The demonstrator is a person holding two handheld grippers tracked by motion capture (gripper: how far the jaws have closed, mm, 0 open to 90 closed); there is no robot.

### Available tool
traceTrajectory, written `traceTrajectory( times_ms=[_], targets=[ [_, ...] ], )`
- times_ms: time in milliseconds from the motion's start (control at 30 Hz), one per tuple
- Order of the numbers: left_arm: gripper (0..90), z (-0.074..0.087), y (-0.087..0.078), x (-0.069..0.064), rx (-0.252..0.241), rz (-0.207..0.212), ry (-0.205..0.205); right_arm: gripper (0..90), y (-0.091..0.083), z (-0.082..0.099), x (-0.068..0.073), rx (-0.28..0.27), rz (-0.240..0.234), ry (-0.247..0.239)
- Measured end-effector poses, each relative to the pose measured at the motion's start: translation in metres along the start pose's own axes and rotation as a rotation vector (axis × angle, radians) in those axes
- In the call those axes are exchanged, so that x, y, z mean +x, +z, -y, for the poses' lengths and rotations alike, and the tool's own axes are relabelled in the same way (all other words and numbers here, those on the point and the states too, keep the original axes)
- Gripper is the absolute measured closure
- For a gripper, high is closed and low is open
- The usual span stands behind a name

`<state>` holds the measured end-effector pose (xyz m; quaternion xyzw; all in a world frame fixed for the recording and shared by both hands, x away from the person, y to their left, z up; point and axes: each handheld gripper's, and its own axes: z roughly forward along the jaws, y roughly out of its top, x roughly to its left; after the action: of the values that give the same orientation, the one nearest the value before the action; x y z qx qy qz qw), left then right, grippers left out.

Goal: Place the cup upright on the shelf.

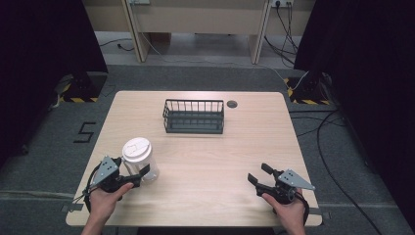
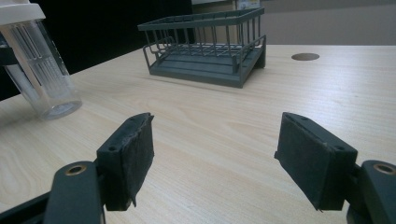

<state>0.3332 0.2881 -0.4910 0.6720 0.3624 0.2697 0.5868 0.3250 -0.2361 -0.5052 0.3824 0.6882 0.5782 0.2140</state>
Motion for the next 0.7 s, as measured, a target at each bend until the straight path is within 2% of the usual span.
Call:
traceTrajectory(
  times_ms=[233,500,700],
  targets=[
    [16.0,-0.001,0.001,-0.003,-0.001,0.006,0.008,27.8,0.001,0.0,0.0,0.0,-0.002,0.002],
    [16.0,-0.008,0.001,-0.006,-0.031,0.005,0.007,27.8,0.001,0.0,0.0,0.001,-0.004,0.008],
    [16.0,-0.011,0.001,-0.007,-0.034,0.002,0.013,27.8,0.001,0.0,0.0,0.0,-0.002,0.005]
  ],
)
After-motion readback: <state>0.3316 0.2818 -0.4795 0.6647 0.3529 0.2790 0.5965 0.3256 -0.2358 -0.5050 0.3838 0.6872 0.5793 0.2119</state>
